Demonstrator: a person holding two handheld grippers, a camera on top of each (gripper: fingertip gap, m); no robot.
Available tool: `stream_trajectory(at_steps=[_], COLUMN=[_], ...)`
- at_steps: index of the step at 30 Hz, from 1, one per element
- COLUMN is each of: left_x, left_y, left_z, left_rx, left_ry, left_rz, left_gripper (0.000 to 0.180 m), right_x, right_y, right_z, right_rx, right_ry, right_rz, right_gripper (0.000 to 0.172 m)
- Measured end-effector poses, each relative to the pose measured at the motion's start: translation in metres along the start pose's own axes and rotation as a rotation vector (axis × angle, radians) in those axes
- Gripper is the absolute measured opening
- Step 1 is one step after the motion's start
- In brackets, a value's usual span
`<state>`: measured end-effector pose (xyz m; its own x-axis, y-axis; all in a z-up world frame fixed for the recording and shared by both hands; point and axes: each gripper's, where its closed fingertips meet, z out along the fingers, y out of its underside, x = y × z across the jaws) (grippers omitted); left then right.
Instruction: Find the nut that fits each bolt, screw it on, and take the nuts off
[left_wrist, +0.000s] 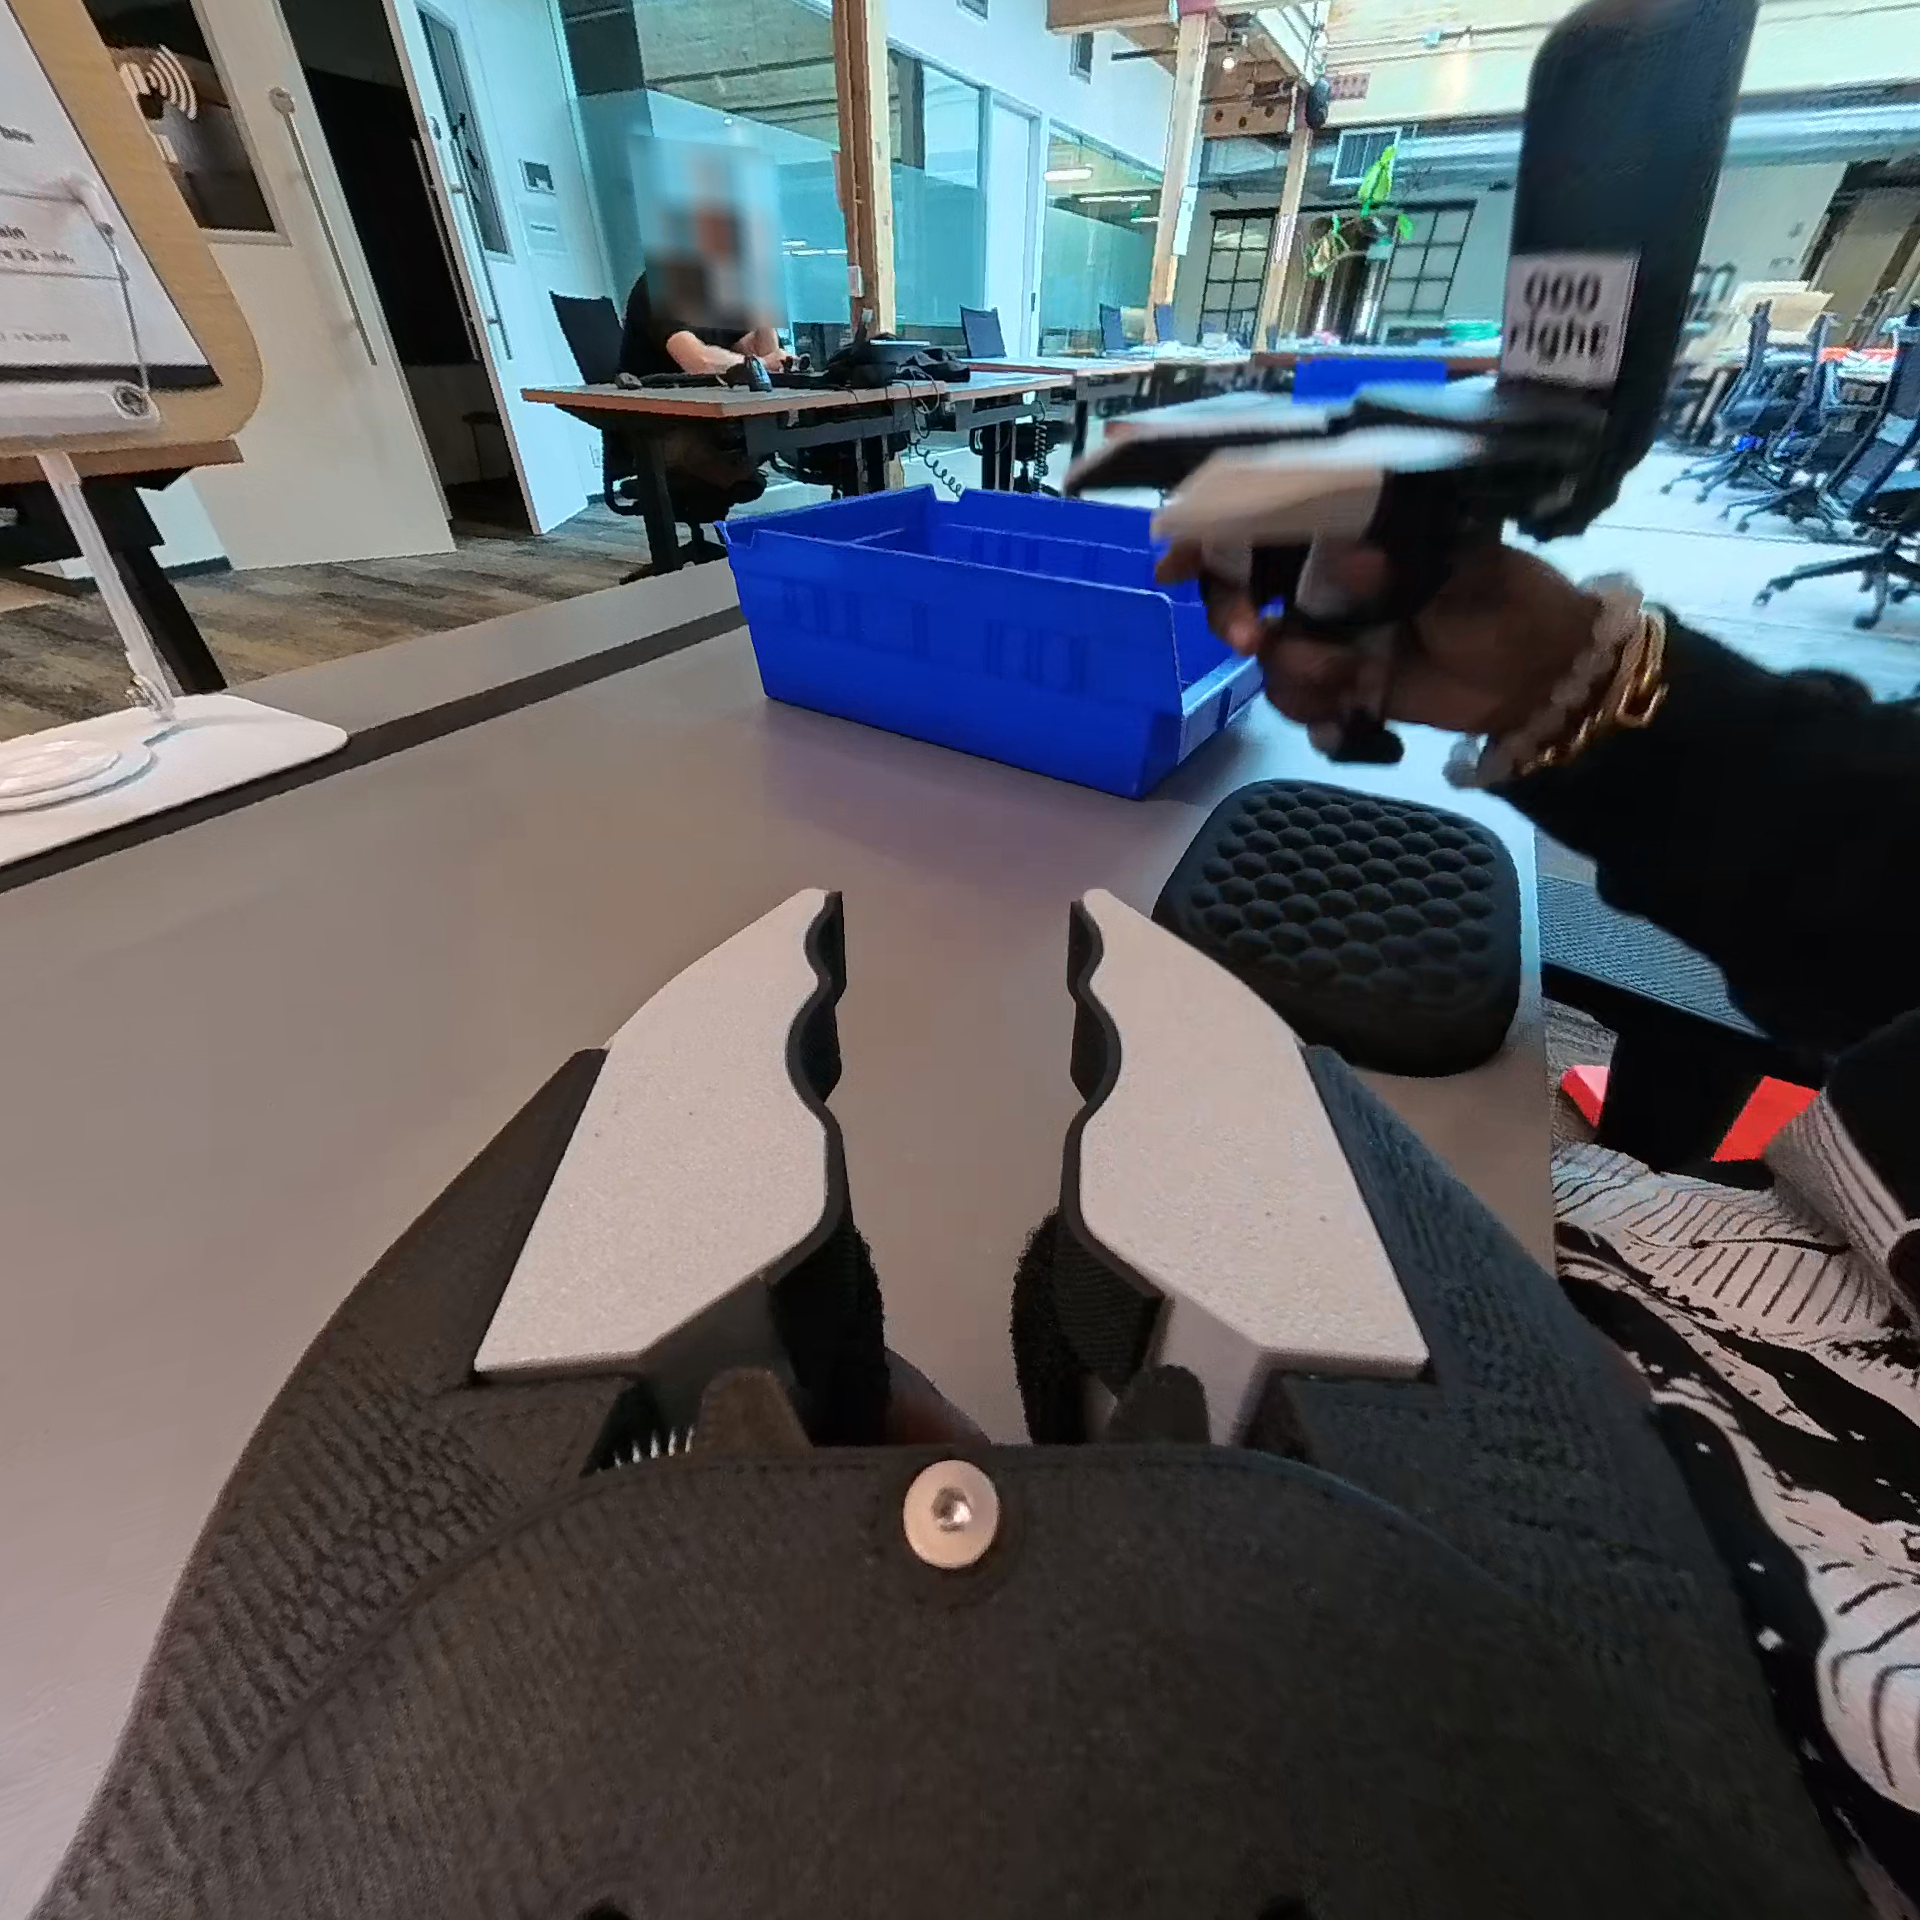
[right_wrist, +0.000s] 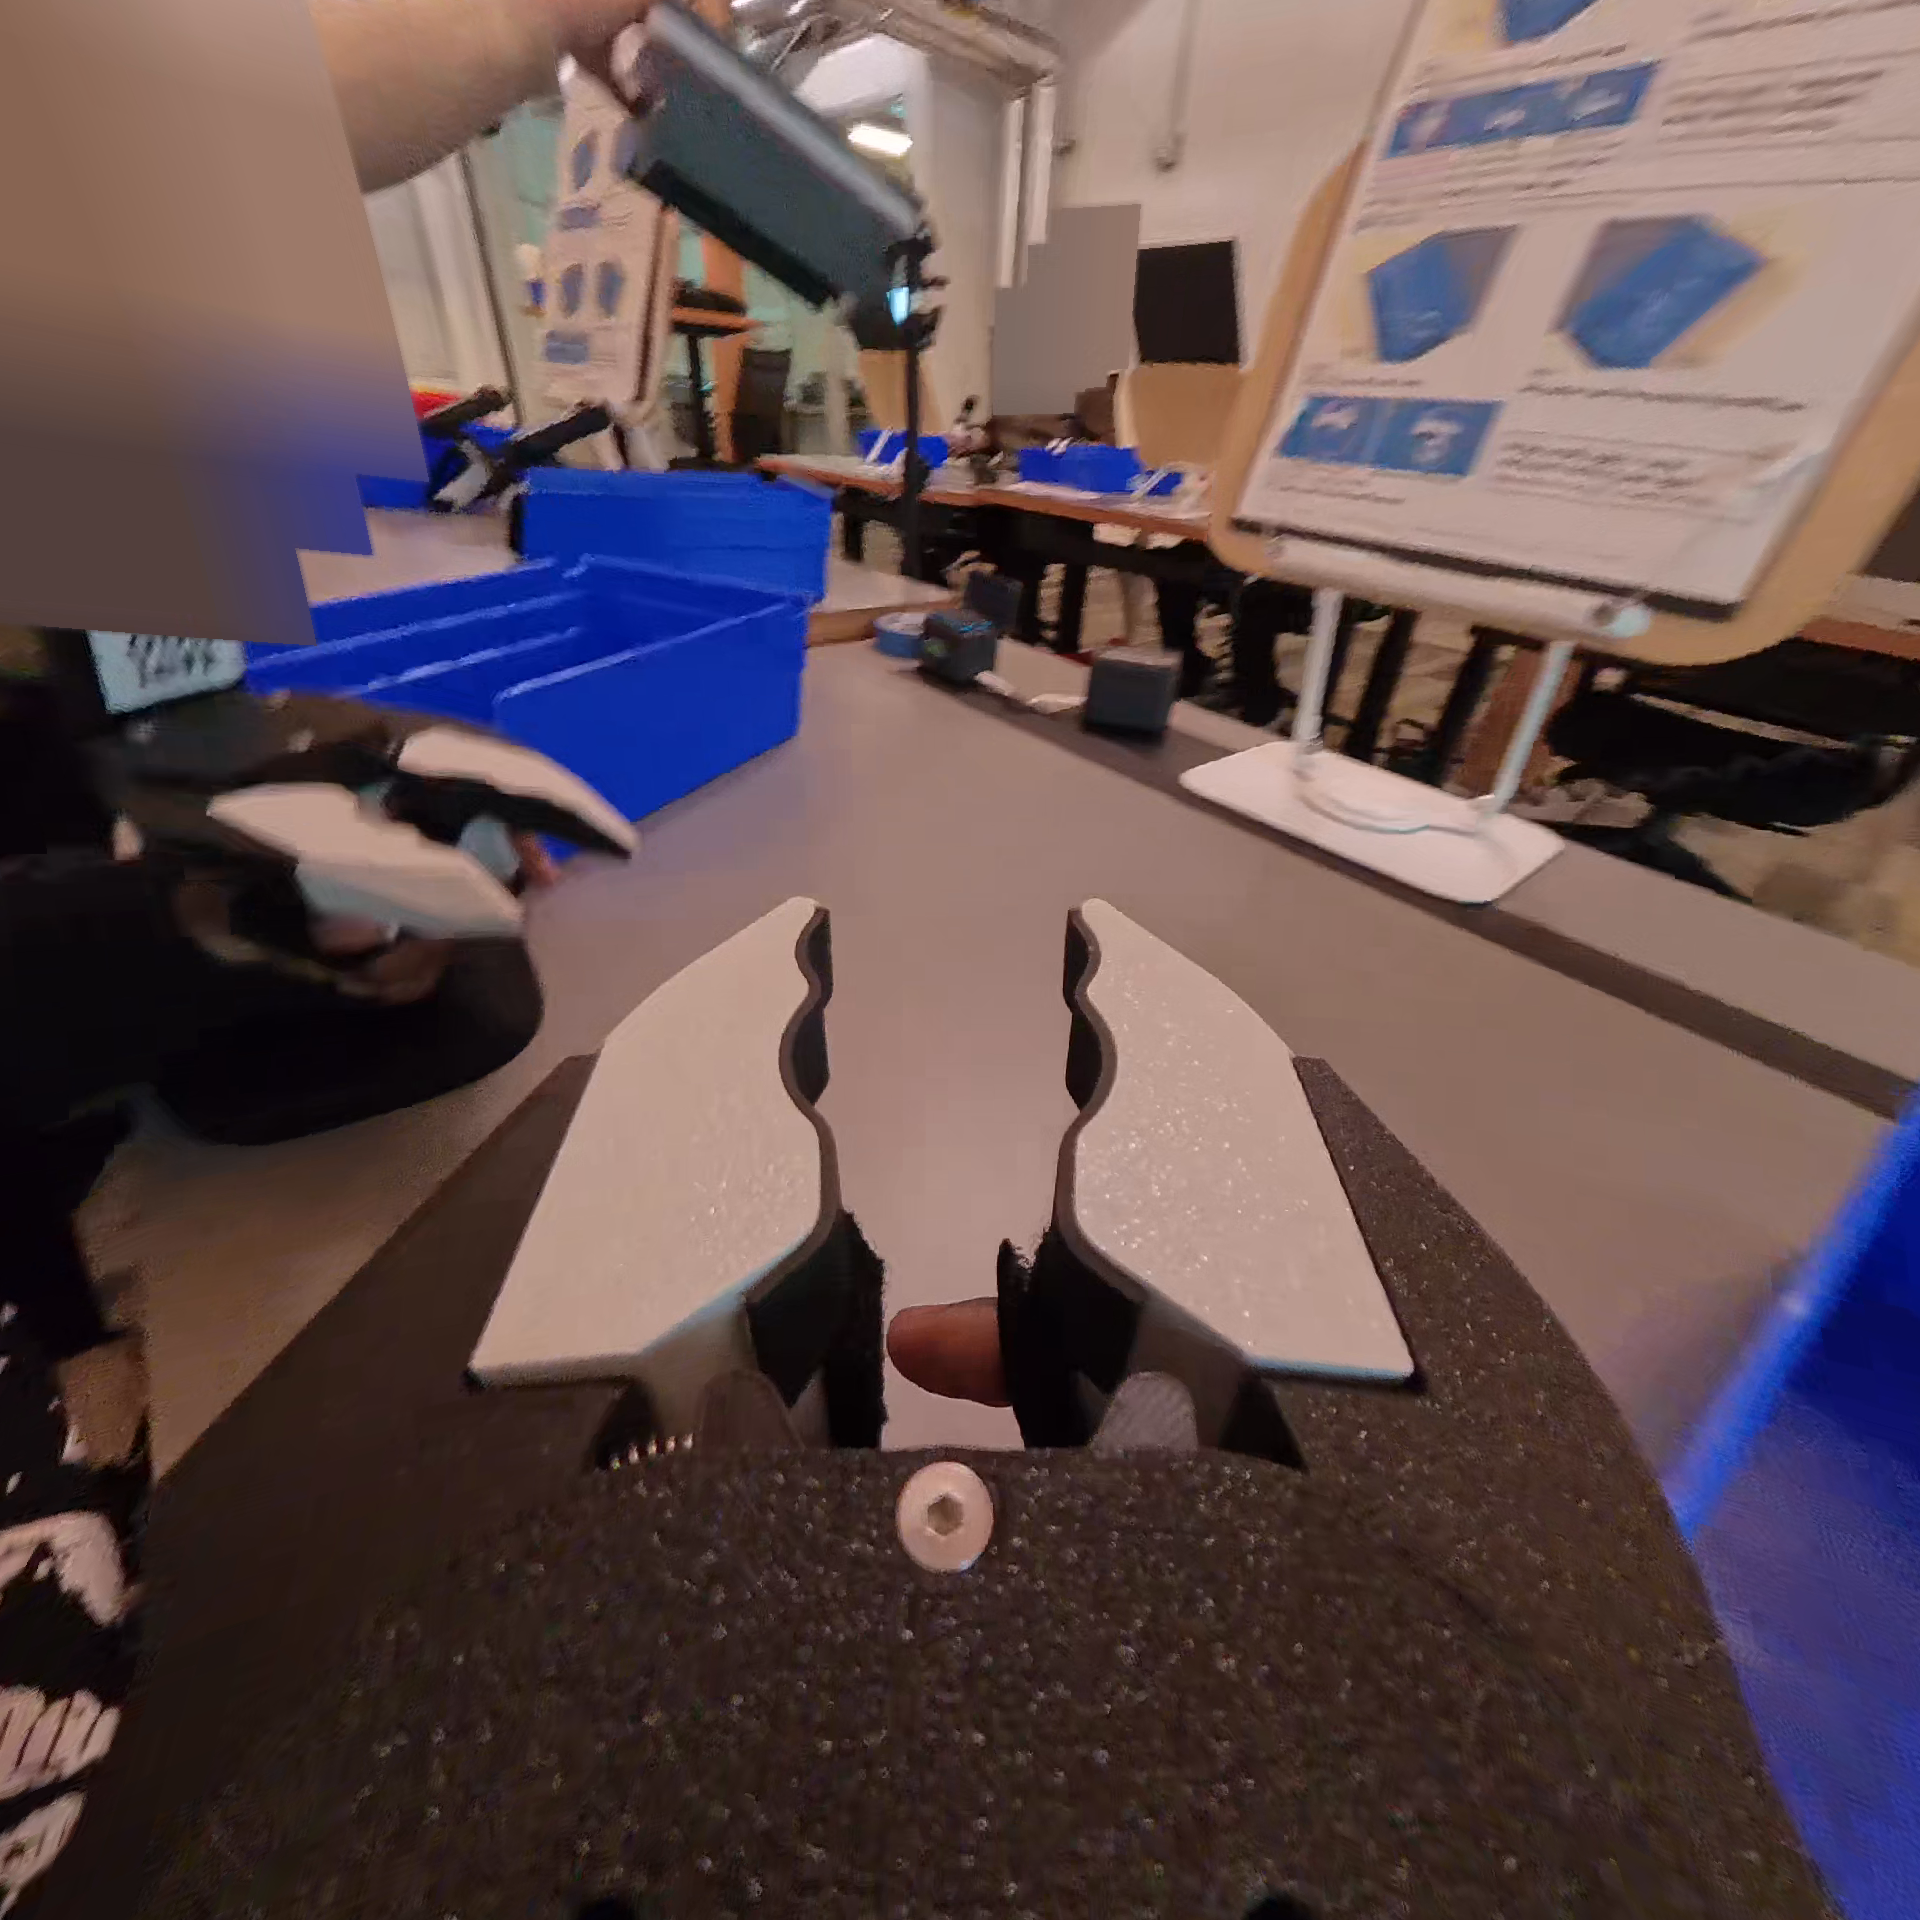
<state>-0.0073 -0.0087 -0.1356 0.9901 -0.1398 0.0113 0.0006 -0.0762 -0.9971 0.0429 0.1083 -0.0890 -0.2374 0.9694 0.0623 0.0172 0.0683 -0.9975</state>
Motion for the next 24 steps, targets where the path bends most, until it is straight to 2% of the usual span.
stream_trajectory(at_steps=[4,7,10,14,17,20,24], left_x=[-0.001,-0.017,-0.058,-0.135,-0.19,-0.233,-0.272], left_y=[-0.013,-0.033,-0.052,-0.056,-0.034,-0.001,0.043], left_z=[-0.014,-0.04,-0.081,-0.143,-0.183,-0.207,-0.224], left_rx=[-0.017,-0.03,-0.108,-0.348,-0.608,-0.832,-1.022], left_ry=[0.001,-0.04,-0.161,-0.339,-0.426,-0.458,-0.468], left_rz=[-0.01,0.009,0.044,0.002,-0.073,-0.181,-0.31], left_gripper=[0.041,0.041,0.041,0.042,0.041,0.04,0.037], right_x=[-0.022,-0.027,-0.023,-0.019,-0.019,-0.021,-0.019], right_y=[0.04,0.044,0.035,0.031,0.031,0.033,0.031], right_z=[0.009,0.009,0.004,-0.001,-0.001,0.0,-0.002], right_rx=[-0.062,-0.029,0.045,0.092,0.092,0.084,0.103], right_ry=[-0.069,-0.081,-0.078,-0.077,-0.081,-0.091,-0.089], right_rz=[-0.008,0.002,0.034,0.074,0.085,0.08,0.089], right_gripper=[0.042,0.041,0.039,0.039,0.039,0.039,0.039])
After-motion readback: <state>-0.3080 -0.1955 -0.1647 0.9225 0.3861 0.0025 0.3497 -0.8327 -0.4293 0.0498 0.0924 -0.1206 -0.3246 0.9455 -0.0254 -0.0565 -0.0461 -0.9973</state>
